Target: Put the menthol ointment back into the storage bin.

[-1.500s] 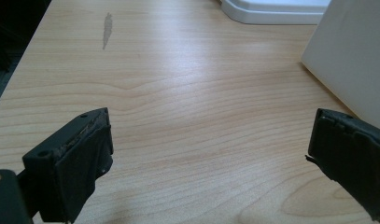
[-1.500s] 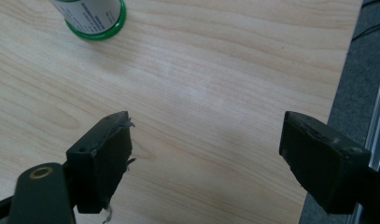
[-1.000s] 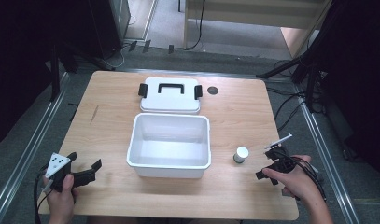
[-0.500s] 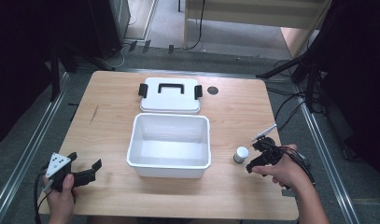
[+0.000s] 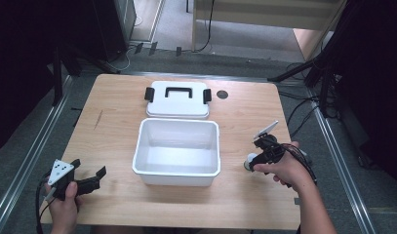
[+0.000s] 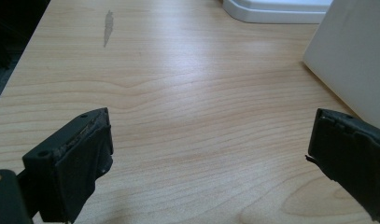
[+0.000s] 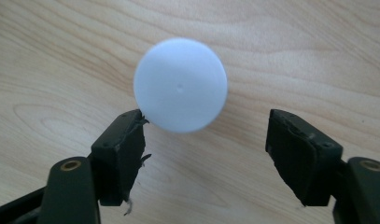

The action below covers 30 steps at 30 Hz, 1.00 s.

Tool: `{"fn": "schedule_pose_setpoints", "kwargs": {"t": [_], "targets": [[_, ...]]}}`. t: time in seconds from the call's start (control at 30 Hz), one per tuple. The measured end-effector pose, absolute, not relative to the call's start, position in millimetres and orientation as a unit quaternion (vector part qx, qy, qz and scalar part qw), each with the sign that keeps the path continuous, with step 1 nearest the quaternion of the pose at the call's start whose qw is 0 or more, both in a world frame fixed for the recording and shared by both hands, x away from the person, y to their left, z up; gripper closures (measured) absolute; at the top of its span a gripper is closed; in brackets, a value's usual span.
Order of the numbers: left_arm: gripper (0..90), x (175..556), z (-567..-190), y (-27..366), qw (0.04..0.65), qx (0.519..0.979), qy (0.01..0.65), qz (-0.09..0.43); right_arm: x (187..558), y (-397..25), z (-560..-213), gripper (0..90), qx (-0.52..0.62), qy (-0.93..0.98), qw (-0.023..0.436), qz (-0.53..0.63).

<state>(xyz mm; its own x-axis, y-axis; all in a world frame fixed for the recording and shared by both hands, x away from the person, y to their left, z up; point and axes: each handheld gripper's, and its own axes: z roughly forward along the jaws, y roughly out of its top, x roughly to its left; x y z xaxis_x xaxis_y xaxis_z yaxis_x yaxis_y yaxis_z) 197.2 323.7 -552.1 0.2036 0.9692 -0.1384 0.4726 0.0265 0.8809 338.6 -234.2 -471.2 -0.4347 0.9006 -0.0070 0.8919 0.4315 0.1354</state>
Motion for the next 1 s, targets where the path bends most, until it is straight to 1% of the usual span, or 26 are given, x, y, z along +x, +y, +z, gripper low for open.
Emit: {"fn": "schedule_pose_setpoints", "kwargs": {"t": [0.07, 0.1, 0.17, 0.53, 0.67, 1.0], "targets": [[0.6, 197.2, -552.0, 323.9, 0.441, 0.638, 0.565, 0.281, 342.1, -228.9, -469.8, 36.1, 0.532, 0.844, 0.037, 0.058], [0.6, 197.2, -552.0, 323.9, 0.441, 0.638, 0.565, 0.281, 342.1, -228.9, -469.8, 36.1, 0.532, 0.844, 0.037, 0.058], [0.6, 197.4, -552.0, 323.9, 0.440, 0.639, 0.565, 0.280, 345.1, -224.5, -470.8, 39.5, 0.533, 0.844, 0.026, 0.058], [0.6, 197.7, -551.9, 323.6, 0.438, 0.641, 0.565, 0.280, 355.6, -217.2, -475.3, 44.1, 0.553, 0.831, 0.019, 0.060], [0.6, 197.6, -551.9, 323.6, 0.438, 0.640, 0.566, 0.280, 356.8, -210.0, -478.6, 51.1, 0.550, 0.833, 0.030, 0.045], [0.6, 197.8, -552.0, 323.3, 0.437, 0.641, 0.566, 0.281, 357.7, -210.2, -476.2, 51.8, 0.543, 0.838, 0.022, 0.045]]}}
